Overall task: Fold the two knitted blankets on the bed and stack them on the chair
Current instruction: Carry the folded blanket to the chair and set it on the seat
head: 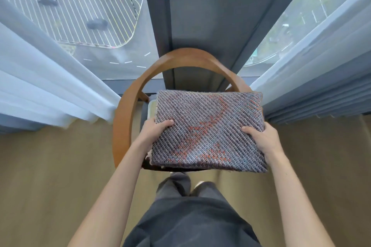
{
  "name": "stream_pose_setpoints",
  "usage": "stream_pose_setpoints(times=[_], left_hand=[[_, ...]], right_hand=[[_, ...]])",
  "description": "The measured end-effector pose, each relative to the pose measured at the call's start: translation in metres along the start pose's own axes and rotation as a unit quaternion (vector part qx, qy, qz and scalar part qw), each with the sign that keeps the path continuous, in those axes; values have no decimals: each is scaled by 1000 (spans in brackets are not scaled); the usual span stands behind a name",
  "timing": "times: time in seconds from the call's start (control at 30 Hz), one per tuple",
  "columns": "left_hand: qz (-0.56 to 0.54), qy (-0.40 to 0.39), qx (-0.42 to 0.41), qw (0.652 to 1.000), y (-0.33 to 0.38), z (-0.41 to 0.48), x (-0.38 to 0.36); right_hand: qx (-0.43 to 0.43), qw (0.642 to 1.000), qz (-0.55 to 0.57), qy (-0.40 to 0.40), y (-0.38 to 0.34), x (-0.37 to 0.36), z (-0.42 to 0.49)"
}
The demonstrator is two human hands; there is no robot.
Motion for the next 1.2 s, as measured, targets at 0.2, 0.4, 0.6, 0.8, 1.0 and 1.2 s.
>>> stream_pose_setpoints(times=[0.2,0.4,0.6,0.8,1.0,1.2], left_hand=[[-12,-21,-8,1000,50,51,-38],[-22,11,4,1000,54,82,-52],[-19,26,9,999,14,110,-39],[70,99,44,992,-69,123,15],[177,145,20,973,-89,134,35],[233,167,4,958,-87,138,35]], right_hand=[[5,999,-1,45,-31,25,42],[16,999,-10,34,-44,23,76],[1,1000,-16,-11,-15,-21,110],[-25,994,-85,-69,40,-102,124],[-49,985,-153,-68,67,-137,129],[-39,958,-276,-69,60,-136,132]])
Point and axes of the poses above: each hand's wrist, its own z-axis towards the middle knuckle, its own x-axis out of the back of the hand, y = z × x, the point moved 6 cm from there along z, towards the middle knuckle, and after that the axes turned 9 degrees about -z, right-handed, at the moved point
